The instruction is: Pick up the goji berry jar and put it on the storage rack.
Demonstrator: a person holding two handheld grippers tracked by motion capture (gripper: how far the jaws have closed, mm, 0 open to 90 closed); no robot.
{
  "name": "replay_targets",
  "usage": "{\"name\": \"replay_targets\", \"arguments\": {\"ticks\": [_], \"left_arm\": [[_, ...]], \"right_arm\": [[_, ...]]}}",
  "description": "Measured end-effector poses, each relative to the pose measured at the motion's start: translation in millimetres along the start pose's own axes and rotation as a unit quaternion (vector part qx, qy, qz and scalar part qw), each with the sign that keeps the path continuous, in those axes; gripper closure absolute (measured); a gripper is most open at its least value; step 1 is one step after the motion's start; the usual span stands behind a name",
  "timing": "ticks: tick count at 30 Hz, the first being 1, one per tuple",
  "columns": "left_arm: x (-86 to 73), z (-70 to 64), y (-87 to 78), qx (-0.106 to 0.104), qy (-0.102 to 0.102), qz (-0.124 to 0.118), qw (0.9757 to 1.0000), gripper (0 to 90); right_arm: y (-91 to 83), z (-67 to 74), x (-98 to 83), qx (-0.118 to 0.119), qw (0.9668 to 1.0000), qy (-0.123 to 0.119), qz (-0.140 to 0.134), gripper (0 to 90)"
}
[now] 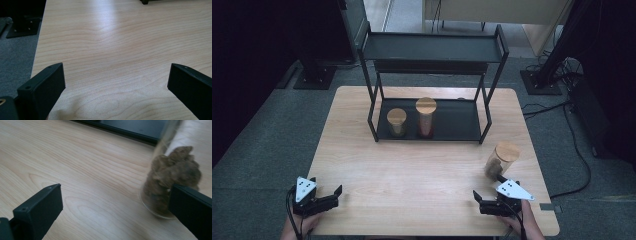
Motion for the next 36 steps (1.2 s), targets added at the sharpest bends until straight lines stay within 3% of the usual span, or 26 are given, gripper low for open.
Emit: {"name": "replay_targets", "arguments": {"ticks": [36], "left_arm": [[0.0,0.1,0.2,0.0,0.0,0.001,1.0,1.5]], "right_arm": [[-40.9,-68.5,-25.3,-0.067,0.997,0.04,0.005,0.0]]}}
Point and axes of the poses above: each handheld gripper's, and its own axes: y roughly forward along the jaws, x roughly out of its top, z roughly to its left, the point moved 5 cm from there along y, roughly forward along the jaws, and after that the axes turned 5 degrees about x, right-handed, at the moved point
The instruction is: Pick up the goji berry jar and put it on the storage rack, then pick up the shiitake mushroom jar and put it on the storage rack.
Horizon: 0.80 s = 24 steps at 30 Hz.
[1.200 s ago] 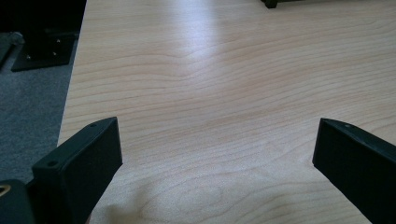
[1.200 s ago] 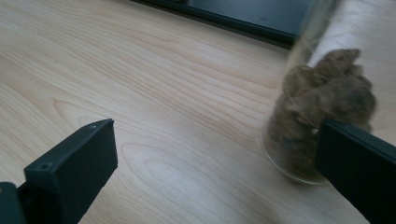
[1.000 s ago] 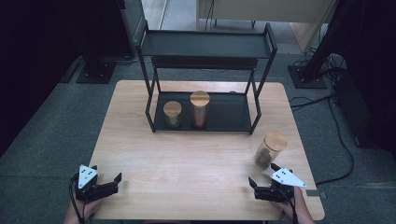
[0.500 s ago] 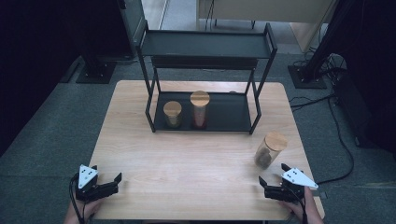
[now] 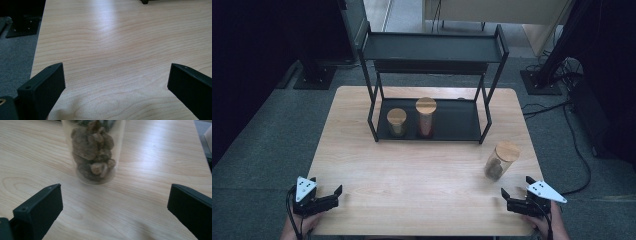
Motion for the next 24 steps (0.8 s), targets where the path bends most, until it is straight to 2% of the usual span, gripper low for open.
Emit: {"name": "replay_targets", "arguments": {"ticks": [9,20,24], "left_arm": [[0.0,0.2,0.0,0.0,-0.002,-0.001,1.0,1.5],[0.0,0.1,0.1,0.0,0.0,0.0,1.0,1.5],[0.0,0.1,-0.3,0.001,-0.002,-0.002,1.0,1.4]], "right_arm": [[-7.4,-14.7,-4.1,-0.014,0.9999,0.007,0.001,0.0],[-16.6,-24.9,-9.7,-0.022,0.9997,0.012,0.001,0.0],[-18.0,-26.6,-9.9,-0.021,0.9995,0.023,-0.001,0.0]]}}
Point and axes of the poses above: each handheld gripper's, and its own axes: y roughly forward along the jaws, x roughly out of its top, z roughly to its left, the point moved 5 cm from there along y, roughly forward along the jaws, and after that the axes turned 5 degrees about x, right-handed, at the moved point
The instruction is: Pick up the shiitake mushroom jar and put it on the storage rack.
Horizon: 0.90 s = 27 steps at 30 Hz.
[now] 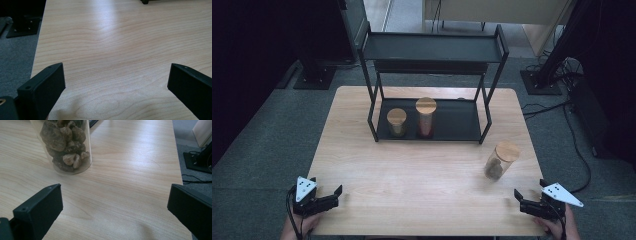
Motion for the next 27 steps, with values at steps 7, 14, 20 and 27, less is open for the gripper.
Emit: {"name": "replay_targets", "arguments": {"ticks": [7,14,20,27], "left_arm": [[0.0,-0.1,-0.1,-0.001,0.0,0.0,1.0,1.5],[-0.1,-0.3,-0.3,-0.001,0.002,0.0,1.0,1.5],[-0.1,-0.5,-0.3,-0.001,0.004,0.001,1.0,1.5],[-0.2,-0.8,-0.5,-0.001,0.005,-0.001,1.0,1.5]], "right_arm": [[10.4,9.9,5.5,0.013,0.9998,-0.01,0.01,0.4],[25.9,22.1,13.8,0.018,0.9994,-0.026,0.016,0.7],[37.6,31.4,20.6,0.021,0.9992,-0.029,0.017,1.7],[51.4,44.5,30.1,0.029,0.999,-0.033,0.013,1.7]]}}
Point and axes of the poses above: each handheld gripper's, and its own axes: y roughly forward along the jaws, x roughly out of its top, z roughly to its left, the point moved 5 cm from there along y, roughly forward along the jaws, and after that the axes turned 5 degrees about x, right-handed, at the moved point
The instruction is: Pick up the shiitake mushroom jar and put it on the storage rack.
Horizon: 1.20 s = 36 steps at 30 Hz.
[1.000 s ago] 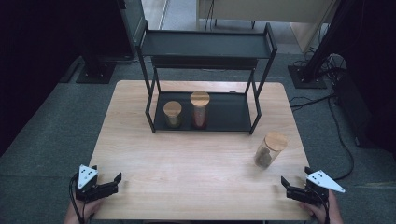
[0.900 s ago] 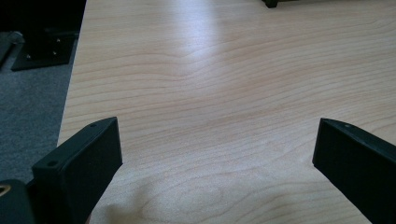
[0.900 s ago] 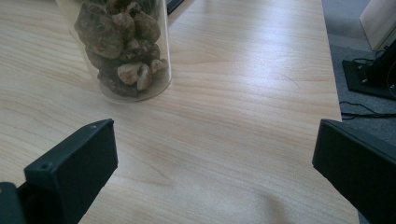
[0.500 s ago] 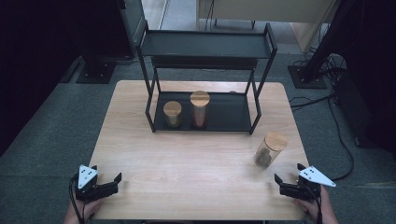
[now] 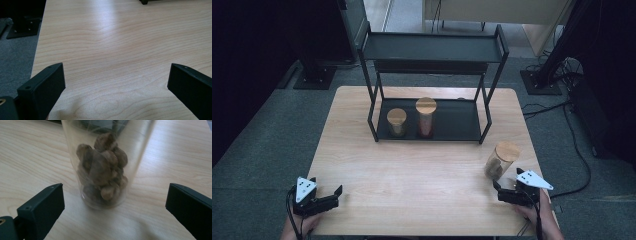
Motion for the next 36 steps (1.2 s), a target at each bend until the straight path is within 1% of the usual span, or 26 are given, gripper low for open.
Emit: {"name": "replay_targets", "arguments": {"ticks": [7,10,14,18,25,27,33,36], "left_arm": [[0.0,0.1,-0.1,-0.001,-0.001,0.0,1.0,1.5],[0.0,0.1,-0.2,-0.002,0.0,-0.001,1.0,1.5],[0.0,0.1,-0.2,-0.002,-0.001,-0.001,1.0,1.5],[0.0,0.1,-0.2,-0.003,-0.001,-0.001,1.0,1.5],[0.0,0.1,-0.1,-0.003,-0.001,0.0,1.0,1.5],[0.0,0.1,0.0,-0.002,-0.001,0.0,1.0,1.5],[0.0,0.1,-0.1,-0.002,-0.001,0.0,1.0,1.5],[0.0,0.0,0.0,-0.002,-0.001,0.0,1.0,1.5]], "right_arm": [[12.8,6.2,11.4,0.0,1.0,-0.002,-0.003,2.1],[16.1,7.7,15.2,-0.003,1.0,-0.003,-0.006,4.1],[18.4,7.8,19.6,-0.007,0.9999,0.003,-0.01,5.9],[18.7,7.5,23.8,-0.006,0.9999,0.006,-0.014,6.2],[15.5,8.2,33.7,-0.003,0.9998,0.001,-0.02,6.5],[14.5,7.9,36.4,-0.004,0.9997,0.0,-0.023,9.2],[12.9,7.4,41.4,-0.004,0.9998,0.0,-0.022,9.4],[12.5,7.7,44.2,-0.003,0.9998,-0.005,-0.021,11.9]]}}
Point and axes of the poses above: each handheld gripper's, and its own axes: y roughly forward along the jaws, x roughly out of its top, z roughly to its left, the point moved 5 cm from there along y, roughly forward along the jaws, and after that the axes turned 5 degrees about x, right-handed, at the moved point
